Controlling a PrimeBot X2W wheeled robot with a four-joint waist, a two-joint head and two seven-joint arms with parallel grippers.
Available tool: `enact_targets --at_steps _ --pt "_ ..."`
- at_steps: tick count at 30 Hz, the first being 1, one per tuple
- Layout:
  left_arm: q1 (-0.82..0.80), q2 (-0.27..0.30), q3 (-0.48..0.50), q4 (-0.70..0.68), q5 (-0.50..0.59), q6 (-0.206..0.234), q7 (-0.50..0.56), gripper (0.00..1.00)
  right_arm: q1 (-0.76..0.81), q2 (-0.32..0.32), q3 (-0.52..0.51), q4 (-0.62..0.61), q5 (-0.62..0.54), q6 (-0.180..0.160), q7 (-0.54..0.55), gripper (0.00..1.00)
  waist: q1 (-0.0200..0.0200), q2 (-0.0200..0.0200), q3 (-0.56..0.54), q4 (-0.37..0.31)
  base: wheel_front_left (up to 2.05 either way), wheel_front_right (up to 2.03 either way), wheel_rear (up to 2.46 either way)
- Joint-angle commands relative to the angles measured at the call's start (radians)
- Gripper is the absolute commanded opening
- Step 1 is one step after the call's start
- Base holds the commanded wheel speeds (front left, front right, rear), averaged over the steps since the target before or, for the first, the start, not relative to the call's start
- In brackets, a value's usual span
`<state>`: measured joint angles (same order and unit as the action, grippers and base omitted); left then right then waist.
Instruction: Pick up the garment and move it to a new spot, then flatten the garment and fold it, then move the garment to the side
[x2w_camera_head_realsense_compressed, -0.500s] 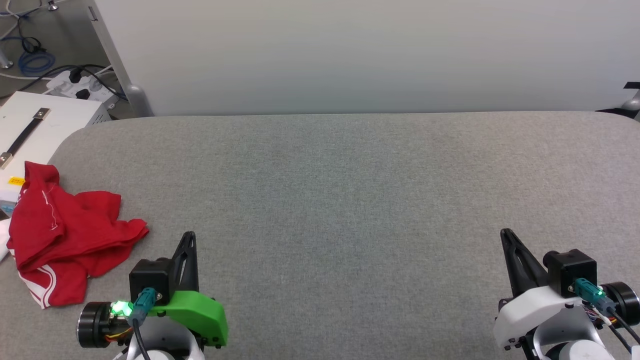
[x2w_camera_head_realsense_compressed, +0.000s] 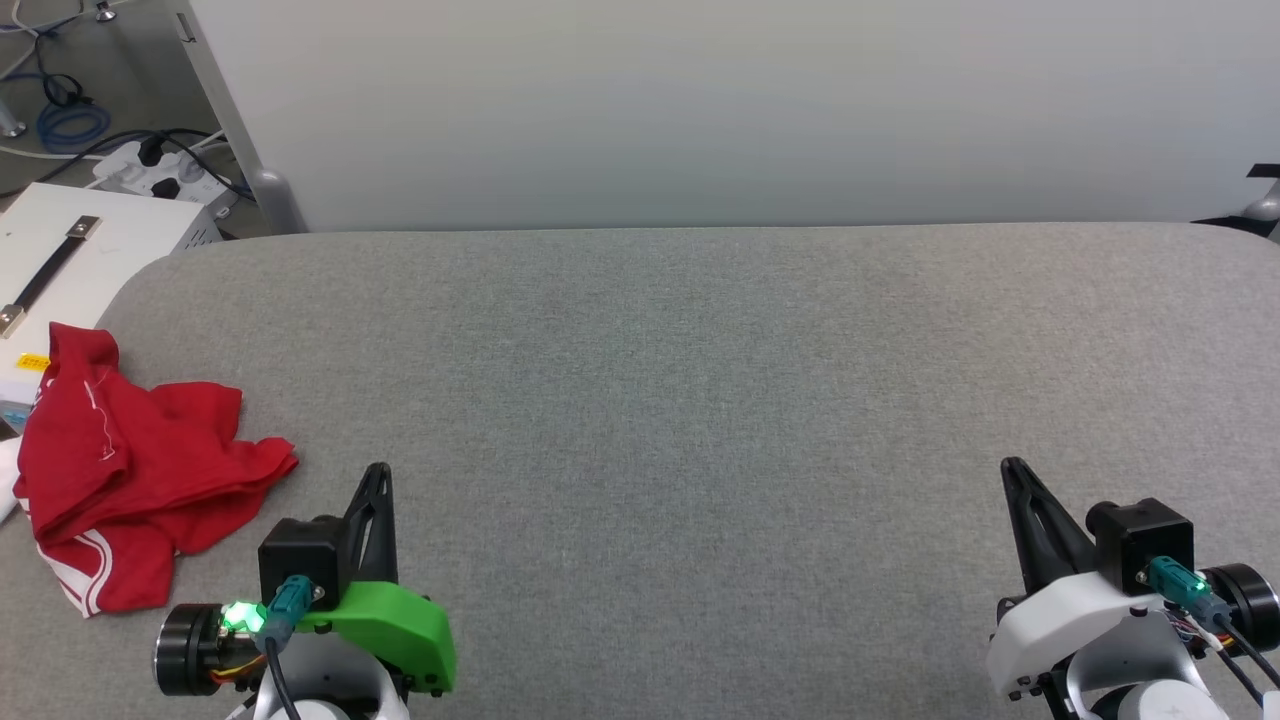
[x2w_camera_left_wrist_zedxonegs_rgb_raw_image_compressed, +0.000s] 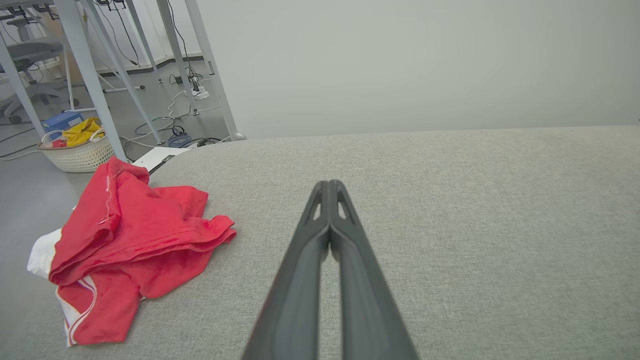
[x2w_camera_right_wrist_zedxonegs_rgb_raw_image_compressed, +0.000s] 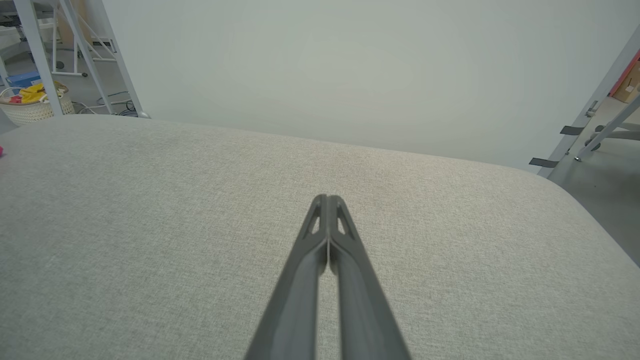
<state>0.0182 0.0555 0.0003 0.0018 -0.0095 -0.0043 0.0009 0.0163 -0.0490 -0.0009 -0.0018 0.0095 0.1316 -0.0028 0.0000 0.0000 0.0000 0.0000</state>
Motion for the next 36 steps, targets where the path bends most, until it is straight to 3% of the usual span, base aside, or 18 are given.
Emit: enact_targets --at_steps 1,22,23,36 --pt "-0.018 -0.005 0.000 -0.002 0.009 0.004 -0.001 0.00 -0.016 -0.001 0.001 0.002 -0.009 -0.001 0.003 0.00 0.0000 0.0000 0.000 0.000 0.00 0.00 0.00" --pt "-0.018 -0.005 0.000 -0.002 0.009 0.004 -0.001 0.00 -0.016 -0.001 0.001 0.002 -0.009 -0.001 0.003 0.00 0.0000 0.0000 0.000 0.000 0.00 0.00 0.00" --pt "0.000 0.000 0.000 0.000 0.000 0.000 0.000 1.00 0.000 0.000 0.000 0.000 0.000 0.000 0.000 1.00 0.0000 0.0000 0.000 0.000 0.00 0.00 0.00" --pt "-0.003 0.000 -0.023 0.008 -0.023 -0.001 -0.026 1.00 0.002 0.000 -0.001 0.008 0.031 0.000 -0.025 1.00 0.0000 0.0000 -0.002 -0.003 0.00 0.00 0.00"
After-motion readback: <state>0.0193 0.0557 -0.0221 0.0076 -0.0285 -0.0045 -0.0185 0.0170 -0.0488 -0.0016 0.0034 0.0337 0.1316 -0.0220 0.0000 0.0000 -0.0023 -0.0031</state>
